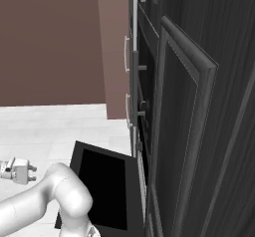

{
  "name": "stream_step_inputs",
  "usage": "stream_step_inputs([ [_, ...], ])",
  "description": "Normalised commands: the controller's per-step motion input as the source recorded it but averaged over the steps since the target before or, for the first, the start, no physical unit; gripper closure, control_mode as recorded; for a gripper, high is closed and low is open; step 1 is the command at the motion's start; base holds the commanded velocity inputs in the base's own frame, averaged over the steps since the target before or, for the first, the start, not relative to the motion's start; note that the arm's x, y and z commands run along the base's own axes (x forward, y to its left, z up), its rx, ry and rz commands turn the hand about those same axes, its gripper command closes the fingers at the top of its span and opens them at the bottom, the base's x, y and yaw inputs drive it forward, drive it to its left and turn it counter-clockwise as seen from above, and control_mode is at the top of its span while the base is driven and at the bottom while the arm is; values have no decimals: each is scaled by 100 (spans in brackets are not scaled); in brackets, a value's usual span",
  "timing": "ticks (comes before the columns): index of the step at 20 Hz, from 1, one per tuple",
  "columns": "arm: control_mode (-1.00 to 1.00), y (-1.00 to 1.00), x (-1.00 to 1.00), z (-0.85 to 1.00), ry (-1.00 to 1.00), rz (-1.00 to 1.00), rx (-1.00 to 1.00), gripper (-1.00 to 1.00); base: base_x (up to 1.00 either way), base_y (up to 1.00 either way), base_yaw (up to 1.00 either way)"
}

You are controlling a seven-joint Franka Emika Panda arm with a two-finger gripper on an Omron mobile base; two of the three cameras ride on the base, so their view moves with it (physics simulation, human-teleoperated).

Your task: Take the baked cake out of the oven and place it on the plate for cooling. Then close the oven door.

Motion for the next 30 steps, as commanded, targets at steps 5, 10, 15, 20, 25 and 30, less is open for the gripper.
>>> stream_step_inputs([
  [5,-100,1,6,-50,0,0,-14,-100,0,0,0],
  [10,-100,0,20,-58,0,0,-13,-100,0,0,0],
  [15,-100,0,29,-51,0,0,-12,-100,0,0,0],
  [20,-100,0,41,-51,0,0,-9,-100,0,0,0],
  [25,-100,0,46,-54,0,0,-9,-100,0,0,0],
  [30,-100,2,41,-63,0,-2,-12,-100,0,0,0],
])
